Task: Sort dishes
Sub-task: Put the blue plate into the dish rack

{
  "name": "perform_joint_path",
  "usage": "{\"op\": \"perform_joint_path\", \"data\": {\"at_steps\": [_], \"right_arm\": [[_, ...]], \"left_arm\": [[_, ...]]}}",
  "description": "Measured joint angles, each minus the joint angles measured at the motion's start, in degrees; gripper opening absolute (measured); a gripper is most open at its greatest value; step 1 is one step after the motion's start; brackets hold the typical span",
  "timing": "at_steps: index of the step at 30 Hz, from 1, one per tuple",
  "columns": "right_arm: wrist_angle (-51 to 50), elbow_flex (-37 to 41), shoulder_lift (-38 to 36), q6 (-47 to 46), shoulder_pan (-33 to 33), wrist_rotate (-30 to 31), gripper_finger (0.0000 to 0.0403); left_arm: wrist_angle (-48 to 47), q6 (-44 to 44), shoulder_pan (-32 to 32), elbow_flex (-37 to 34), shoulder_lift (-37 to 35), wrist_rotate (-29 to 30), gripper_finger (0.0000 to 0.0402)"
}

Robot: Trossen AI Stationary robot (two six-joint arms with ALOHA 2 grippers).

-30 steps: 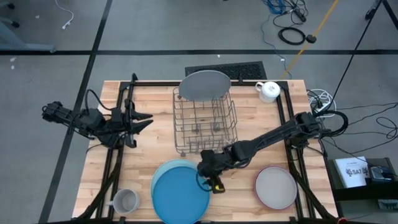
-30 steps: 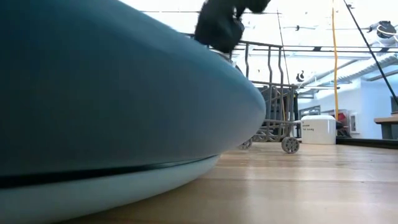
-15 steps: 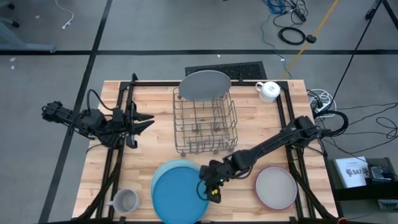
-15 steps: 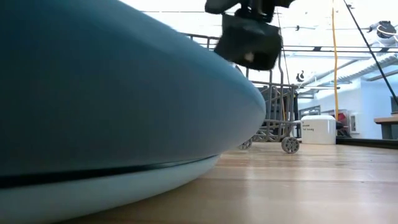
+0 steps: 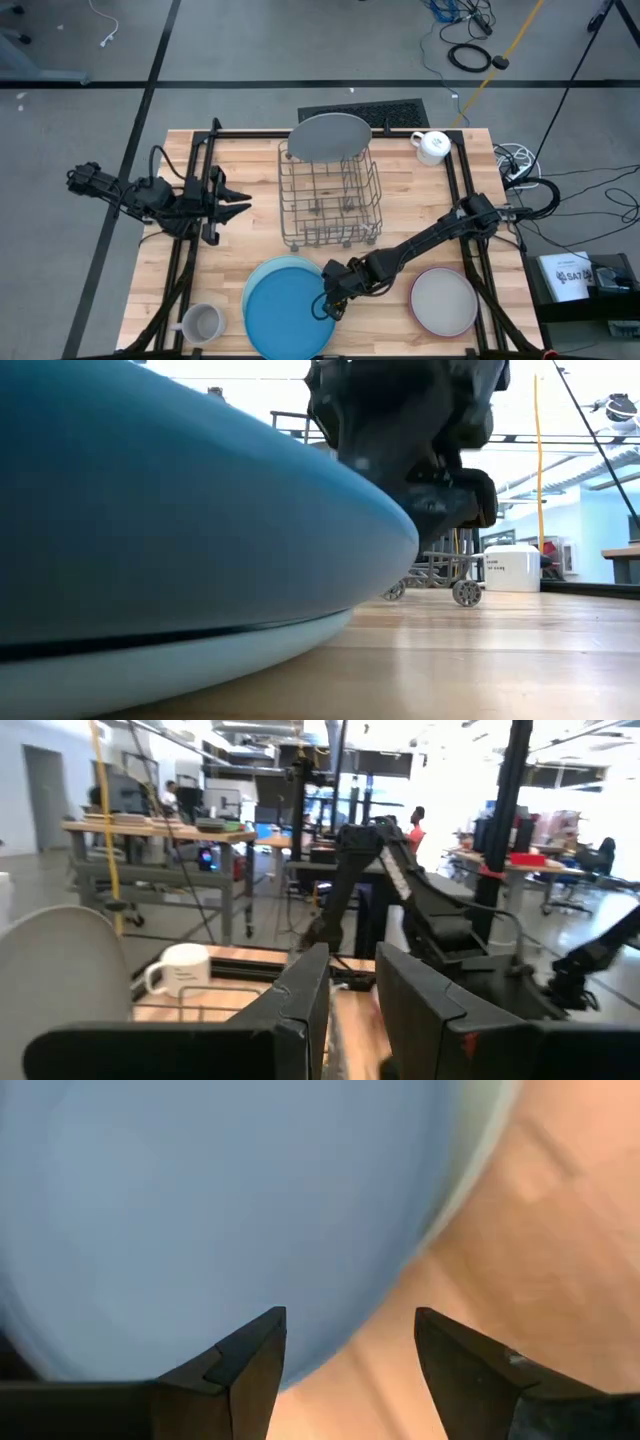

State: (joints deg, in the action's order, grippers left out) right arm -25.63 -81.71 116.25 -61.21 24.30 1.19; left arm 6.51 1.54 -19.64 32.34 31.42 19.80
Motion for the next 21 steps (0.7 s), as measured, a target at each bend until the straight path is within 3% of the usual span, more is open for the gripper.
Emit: {"op": "perform_joint_path", "data": {"at_steps": [21], "right_arm": [[1.5,-0.1,2.6,-3.5,-0.4,-0.7,0.0196]], "left_arm": [[0.5,5.6,0.0,0.0,4.2,-3.8,0.0087]]}}
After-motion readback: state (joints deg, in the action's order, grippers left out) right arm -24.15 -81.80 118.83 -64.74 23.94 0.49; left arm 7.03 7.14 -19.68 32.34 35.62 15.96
